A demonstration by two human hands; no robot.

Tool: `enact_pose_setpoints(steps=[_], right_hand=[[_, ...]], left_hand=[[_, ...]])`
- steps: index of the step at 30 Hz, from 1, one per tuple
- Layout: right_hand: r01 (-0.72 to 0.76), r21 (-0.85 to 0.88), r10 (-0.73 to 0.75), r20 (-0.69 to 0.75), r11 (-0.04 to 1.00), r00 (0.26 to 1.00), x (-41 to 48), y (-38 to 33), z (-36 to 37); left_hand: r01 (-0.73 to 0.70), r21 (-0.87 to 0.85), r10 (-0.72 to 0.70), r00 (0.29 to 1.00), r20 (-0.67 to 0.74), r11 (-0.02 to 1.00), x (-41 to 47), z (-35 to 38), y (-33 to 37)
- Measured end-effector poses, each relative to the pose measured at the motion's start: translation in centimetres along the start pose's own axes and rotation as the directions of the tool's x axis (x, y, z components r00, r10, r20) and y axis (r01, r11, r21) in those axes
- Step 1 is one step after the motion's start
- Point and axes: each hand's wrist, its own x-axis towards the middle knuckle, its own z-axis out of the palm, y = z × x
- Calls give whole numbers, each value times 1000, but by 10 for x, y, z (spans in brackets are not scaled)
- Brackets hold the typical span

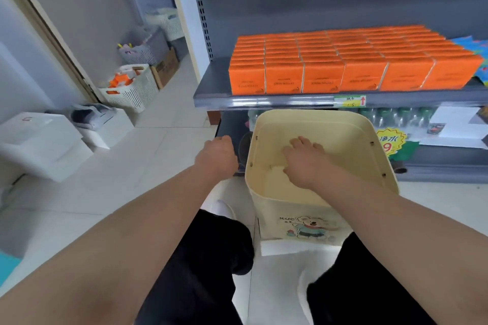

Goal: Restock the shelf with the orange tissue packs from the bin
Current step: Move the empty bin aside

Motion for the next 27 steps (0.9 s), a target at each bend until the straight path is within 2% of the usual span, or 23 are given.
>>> enact_pose_setpoints(steps=[3,6,12,16,21,24,26,27], right_hand=[[73,-21,-74,-100,997,992,-2,-37,-24],[122,-45,-127,-137,991,982,-10,-67,-25],[70,-31,-74,-140,997,987,-13,-79,-38],[-97,-92,94,-29,991,995,-7,-46,-41],[-276,-122,297,213,953,931,-13,-12,-12],[-329,-122,351,321,936,880,-16,13,8],[-360,-129,382,342,924,859,-22,29,22],[-389,-117,403,371,914,836,-28,34,27]], left_hand=[[82,-3,-82,996,-19,997,-12,-23,-26],[125,-69,-124,992,11,990,-28,-23,-48],[138,-154,-136,990,27,978,-42,-27,-77],[119,-273,-103,992,70,955,-29,-29,-71],[157,-315,-84,969,232,936,-17,-4,-44],[279,-247,-179,915,363,928,-12,6,-27],[435,-304,-276,850,448,847,-11,18,-16],[470,-324,-306,842,445,821,-9,24,-12]])
